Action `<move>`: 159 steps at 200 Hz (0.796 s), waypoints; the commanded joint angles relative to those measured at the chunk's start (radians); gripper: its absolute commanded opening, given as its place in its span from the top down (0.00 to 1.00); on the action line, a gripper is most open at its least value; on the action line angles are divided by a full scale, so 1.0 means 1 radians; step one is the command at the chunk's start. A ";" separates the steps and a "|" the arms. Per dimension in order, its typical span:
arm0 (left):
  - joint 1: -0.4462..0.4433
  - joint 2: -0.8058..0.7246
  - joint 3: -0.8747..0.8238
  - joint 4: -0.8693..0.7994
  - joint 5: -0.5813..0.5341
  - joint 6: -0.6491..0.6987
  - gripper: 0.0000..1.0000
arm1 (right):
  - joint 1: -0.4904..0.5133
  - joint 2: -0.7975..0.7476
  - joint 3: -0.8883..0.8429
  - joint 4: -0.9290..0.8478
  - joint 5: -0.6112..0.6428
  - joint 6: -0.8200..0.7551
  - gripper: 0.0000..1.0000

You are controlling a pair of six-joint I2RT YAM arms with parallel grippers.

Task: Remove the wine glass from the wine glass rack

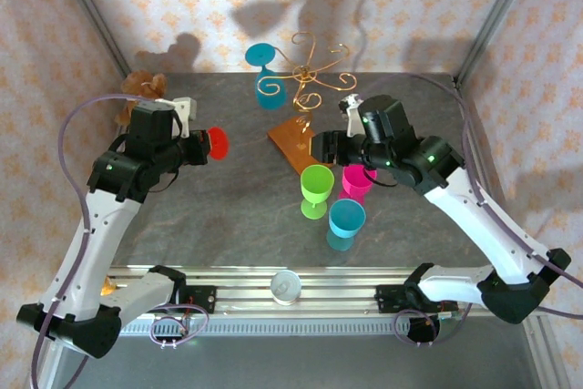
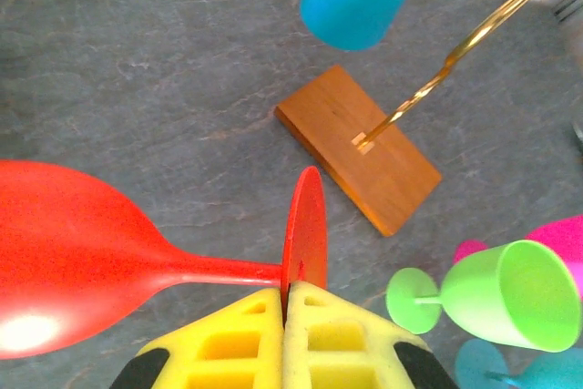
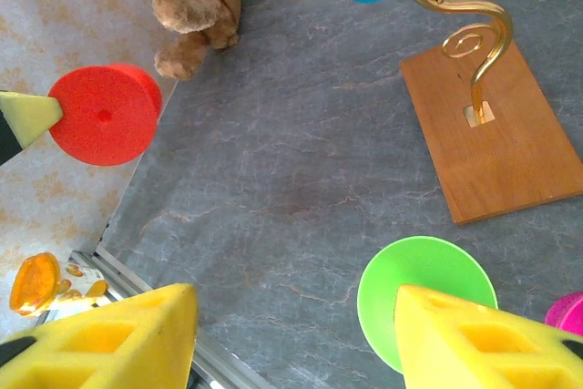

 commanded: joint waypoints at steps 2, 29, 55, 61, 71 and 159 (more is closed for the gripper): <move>-0.018 0.014 -0.002 -0.024 -0.092 0.099 1.00 | 0.005 -0.056 -0.022 0.044 0.051 0.016 0.41; -0.042 0.027 -0.025 -0.005 -0.156 0.148 1.00 | 0.005 -0.081 -0.059 0.070 0.059 0.027 0.41; -0.073 0.037 -0.035 0.002 -0.225 0.198 1.00 | 0.005 -0.095 -0.069 0.069 0.065 0.029 0.41; -0.077 0.039 -0.041 0.008 -0.239 0.206 1.00 | 0.005 -0.097 -0.071 0.068 0.066 0.028 0.41; -0.084 0.042 -0.054 0.015 -0.254 0.218 1.00 | 0.006 -0.100 -0.075 0.068 0.069 0.028 0.41; -0.179 0.079 -0.122 0.081 -0.424 0.325 1.00 | 0.005 -0.091 -0.090 0.075 0.094 0.035 0.41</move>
